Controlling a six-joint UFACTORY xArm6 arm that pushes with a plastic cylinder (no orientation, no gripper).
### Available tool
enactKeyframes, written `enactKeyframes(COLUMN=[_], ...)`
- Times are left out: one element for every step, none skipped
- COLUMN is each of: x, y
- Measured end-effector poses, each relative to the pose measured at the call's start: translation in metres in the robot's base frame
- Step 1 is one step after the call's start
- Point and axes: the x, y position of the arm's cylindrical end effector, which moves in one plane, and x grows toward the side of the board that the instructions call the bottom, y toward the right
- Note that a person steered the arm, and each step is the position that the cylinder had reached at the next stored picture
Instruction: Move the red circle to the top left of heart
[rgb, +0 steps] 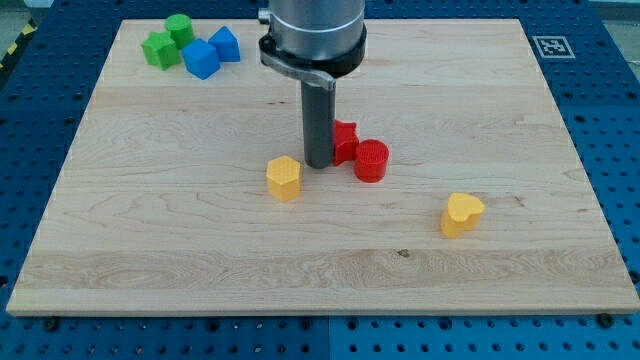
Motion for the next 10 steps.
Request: enactKeyframes(x=[-0.017, -0.020, -0.023, -0.008, -0.004, -0.003, 0.003, 0.004, 0.010, 0.034], y=[0.018, 0.020, -0.015, -0.049, -0.039, 0.007, 0.042, 0.054, 0.049, 0.062])
